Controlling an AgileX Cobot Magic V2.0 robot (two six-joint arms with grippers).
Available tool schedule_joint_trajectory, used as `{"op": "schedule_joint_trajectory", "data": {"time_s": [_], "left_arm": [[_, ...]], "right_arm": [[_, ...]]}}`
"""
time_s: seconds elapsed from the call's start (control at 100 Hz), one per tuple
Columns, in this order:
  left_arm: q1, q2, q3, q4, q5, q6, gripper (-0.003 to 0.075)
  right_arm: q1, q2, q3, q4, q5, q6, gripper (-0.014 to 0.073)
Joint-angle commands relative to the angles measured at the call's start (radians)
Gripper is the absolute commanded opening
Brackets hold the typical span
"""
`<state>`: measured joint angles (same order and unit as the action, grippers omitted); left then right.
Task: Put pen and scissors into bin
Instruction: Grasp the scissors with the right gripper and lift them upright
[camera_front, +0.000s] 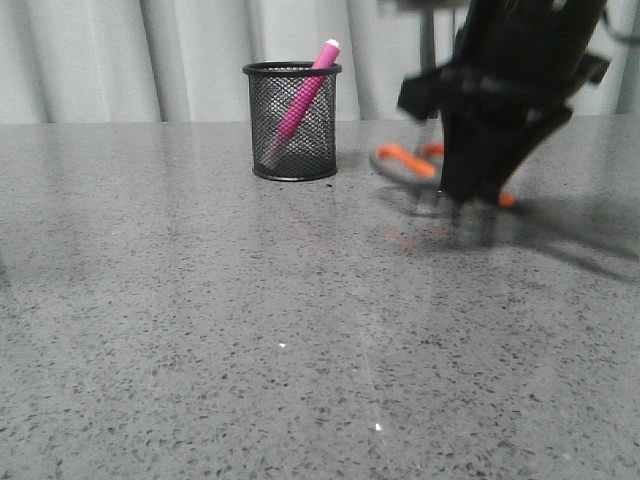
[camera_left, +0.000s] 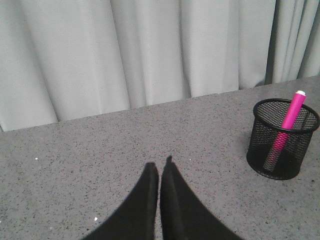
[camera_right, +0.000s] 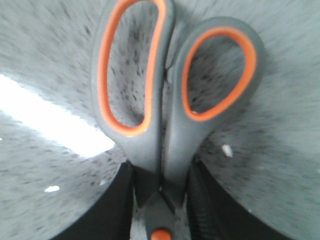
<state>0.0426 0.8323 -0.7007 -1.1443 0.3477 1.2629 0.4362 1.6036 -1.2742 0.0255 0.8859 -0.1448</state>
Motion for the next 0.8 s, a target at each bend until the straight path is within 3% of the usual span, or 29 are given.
{"op": "schedule_joint_trajectory", "data": {"time_s": [0.0,0.16,0.32,0.62,0.69,0.79], "left_arm": [[0.004,-0.009,-0.028,-0.035,-0.027,-0.012,-0.0019],[0.004,-0.009,-0.028,-0.051,-0.027,-0.012,-0.0019],[0.004,-0.009,-0.028,-0.053,-0.025,-0.012,-0.0019],[0.004,-0.009,-0.028,-0.053,-0.025,-0.012,-0.0019],[0.004,-0.009,-0.028,-0.053,-0.025,-0.012,-0.0019],[0.004,-0.009,-0.028,-0.053,-0.025,-0.012,-0.0019]], "right_arm": [[-0.005,-0.167,0.019,0.011,-0.135,-0.004,-0.0076],[-0.005,-0.385,0.224,0.061,-0.531,-0.004,-0.0076],[-0.005,-0.448,0.333,0.081,-0.872,-0.004,-0.0076],[0.046,-0.254,0.308,0.081,-1.479,-0.004,-0.0076],[0.066,-0.184,0.268,0.081,-1.562,-0.004,-0.0076],[0.085,-0.089,0.179,0.081,-1.573,-0.004,-0.0076]]}}
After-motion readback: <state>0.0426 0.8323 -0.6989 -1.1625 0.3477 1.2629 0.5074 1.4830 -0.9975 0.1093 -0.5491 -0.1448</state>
